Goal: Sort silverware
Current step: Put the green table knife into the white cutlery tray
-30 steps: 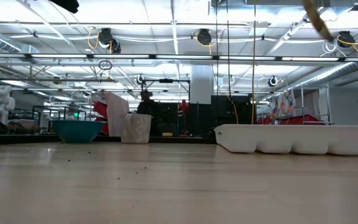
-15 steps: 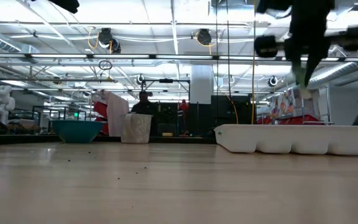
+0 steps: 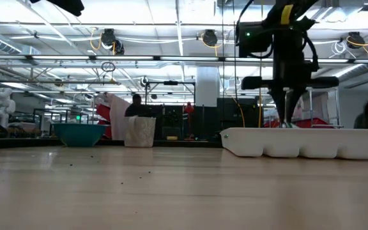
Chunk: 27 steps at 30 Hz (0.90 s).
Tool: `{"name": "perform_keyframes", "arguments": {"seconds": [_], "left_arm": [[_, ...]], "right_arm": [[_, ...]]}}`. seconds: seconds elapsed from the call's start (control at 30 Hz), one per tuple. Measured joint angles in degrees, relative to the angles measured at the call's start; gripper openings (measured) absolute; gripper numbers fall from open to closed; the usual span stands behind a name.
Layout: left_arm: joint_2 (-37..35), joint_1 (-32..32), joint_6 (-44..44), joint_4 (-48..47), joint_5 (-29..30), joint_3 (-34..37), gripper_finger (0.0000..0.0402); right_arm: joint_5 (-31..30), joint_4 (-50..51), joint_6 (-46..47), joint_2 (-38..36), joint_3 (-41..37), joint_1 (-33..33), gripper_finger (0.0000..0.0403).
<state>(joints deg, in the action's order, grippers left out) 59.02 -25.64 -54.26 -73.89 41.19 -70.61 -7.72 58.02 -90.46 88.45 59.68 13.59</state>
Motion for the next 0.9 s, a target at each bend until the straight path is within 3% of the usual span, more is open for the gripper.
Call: {"name": "perform_keyframes", "arguments": {"seconds": [0.9], "left_arm": [[0.0, 2.5, 1.1, -0.4, 0.0, 0.0, 0.0114]], "right_arm": [[3.7, -12.8, -6.4, 9.8, 0.1, 0.9, 0.0]]}}
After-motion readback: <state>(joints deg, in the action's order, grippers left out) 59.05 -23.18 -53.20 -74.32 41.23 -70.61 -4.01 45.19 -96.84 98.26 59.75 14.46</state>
